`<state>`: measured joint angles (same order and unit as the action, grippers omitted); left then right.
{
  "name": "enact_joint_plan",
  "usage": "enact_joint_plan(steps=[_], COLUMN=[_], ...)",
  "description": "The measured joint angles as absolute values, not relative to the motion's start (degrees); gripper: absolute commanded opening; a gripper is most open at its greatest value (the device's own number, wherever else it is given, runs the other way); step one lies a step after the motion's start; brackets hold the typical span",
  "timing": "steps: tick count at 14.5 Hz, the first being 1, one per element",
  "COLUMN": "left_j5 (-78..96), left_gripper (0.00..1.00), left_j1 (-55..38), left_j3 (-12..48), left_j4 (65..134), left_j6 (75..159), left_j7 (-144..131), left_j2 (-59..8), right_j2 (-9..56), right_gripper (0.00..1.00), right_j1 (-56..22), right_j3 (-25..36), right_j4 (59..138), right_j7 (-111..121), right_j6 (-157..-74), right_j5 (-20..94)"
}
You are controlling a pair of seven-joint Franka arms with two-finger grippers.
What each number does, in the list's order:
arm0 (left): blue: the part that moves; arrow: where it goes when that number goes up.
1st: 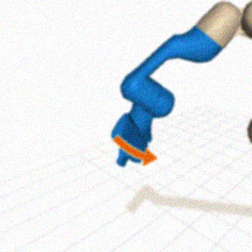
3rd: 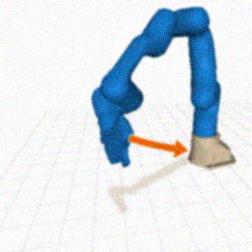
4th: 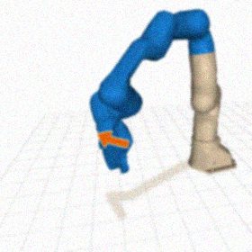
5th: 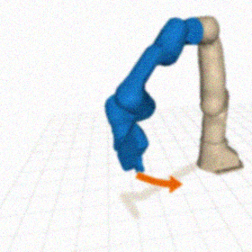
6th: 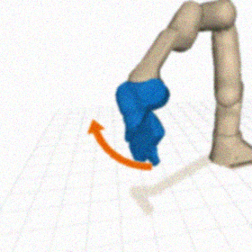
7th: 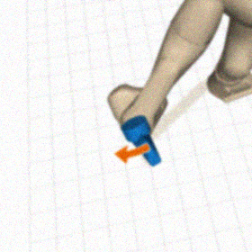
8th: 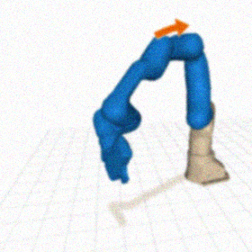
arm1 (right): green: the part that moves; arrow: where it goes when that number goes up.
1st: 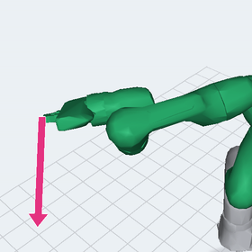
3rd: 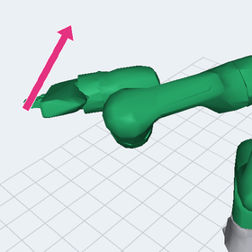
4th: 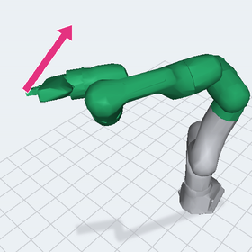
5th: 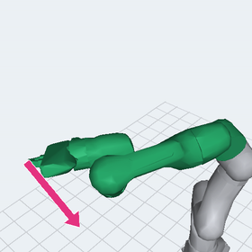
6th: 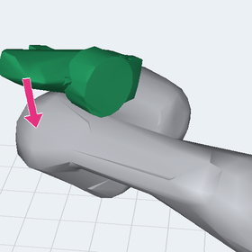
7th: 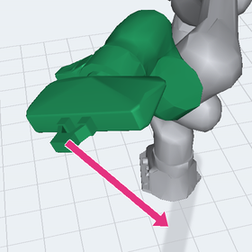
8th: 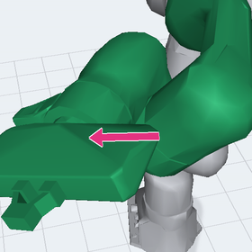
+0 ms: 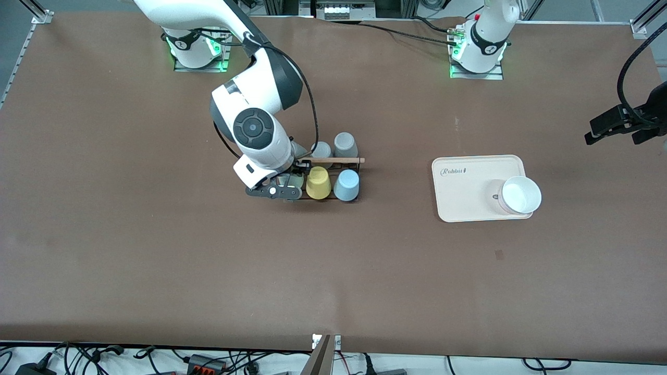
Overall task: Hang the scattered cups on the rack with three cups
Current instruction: 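Carry the green cup to the rack beside the yellow cup, then open the right gripper, releasing the green cup on the rack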
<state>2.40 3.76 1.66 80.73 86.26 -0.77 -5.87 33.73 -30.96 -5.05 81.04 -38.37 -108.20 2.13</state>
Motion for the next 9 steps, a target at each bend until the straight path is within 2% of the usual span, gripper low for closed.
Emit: enact_joint_plan(steps=[7, 8, 9], left_j5=[2.40, 2.40, 2.40], left_gripper=[1.00, 1.00, 1.00], left_j1=[3.74, 3.74, 3.74], left_j3=[1.67, 1.67, 1.67], left_j4=[80.71, 80.70, 80.70], left_j6=[86.26, 86.25, 86.25], left_j7=[-0.77, -0.77, -0.77], left_j2=[-5.87, -5.87, -5.87], right_j2=[37.32, 37.71, 38.04], right_gripper=[0.24, 0.31, 0.75], right_j1=[-31.01, -31.01, -31.01], right_j3=[-5.01, -5.00, -4.98], right_j4=[80.12, 80.10, 80.08], right_j7=[-38.74, -38.83, -38.89], right_j6=[-109.47, -109.53, -109.61], right_j5=[2.12, 2.13, 2.12])
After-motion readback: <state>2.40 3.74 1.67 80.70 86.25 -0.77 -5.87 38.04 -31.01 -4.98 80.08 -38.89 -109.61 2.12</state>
